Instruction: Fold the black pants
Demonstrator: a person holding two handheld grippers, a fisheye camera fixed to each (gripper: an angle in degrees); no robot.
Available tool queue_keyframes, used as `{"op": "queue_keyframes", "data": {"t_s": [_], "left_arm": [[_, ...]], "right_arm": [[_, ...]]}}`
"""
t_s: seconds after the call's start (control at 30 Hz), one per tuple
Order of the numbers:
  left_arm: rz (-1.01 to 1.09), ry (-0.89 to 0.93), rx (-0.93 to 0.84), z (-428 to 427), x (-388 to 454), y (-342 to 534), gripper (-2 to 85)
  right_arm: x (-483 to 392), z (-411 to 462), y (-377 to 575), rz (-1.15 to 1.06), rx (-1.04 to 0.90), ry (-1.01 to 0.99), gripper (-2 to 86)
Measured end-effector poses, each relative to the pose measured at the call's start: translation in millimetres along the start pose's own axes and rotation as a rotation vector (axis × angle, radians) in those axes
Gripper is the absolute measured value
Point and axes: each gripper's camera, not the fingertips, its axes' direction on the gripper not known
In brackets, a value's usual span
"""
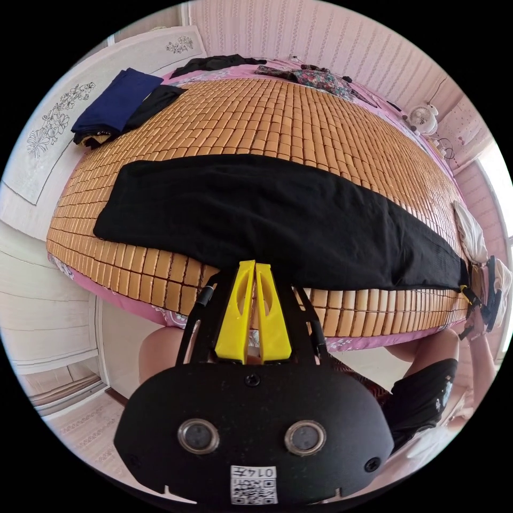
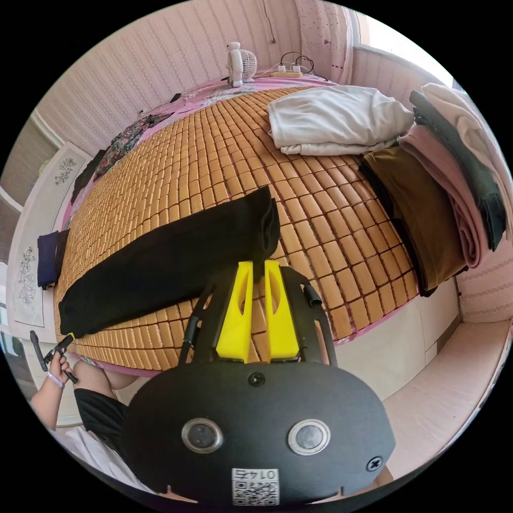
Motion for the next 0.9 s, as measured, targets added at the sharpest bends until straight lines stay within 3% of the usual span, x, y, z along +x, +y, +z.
{"op": "queue_keyframes", "data": {"t_s": [0.17,0.37,0.5,0.67,0.8,0.9], "left_arm": [[-0.008,0.127,0.007,-0.7,12.3,-0.1,-0.7],[0.158,0.293,0.003,4.9,79.2,-0.5,-0.7],[0.260,0.452,0.023,5.6,108.4,1.9,-0.7],[0.178,0.648,0.079,-13.7,68.5,13.7,-0.7],[0.029,0.595,0.199,-49.4,-6.0,31.5,-0.6],[-0.082,0.497,0.246,-65.7,-54.7,40.1,-0.5]], "right_arm": [[20.8,-64.2,-10.3,-0.033,0.178,-0.052,2.3],[28.4,-165.5,-19.1,-0.069,0.416,-0.105,2.1],[-30.5,-199.9,-20.3,-0.292,0.442,-0.246,2.3],[-156.3,-167.6,-6.8,-0.597,0.355,-0.433,3.4],[-291.1,-75.2,29.9,-0.704,0.187,-0.673,5.6],[-381.3,14.0,66.2,-0.731,-0.062,-0.788,7.2]]}}
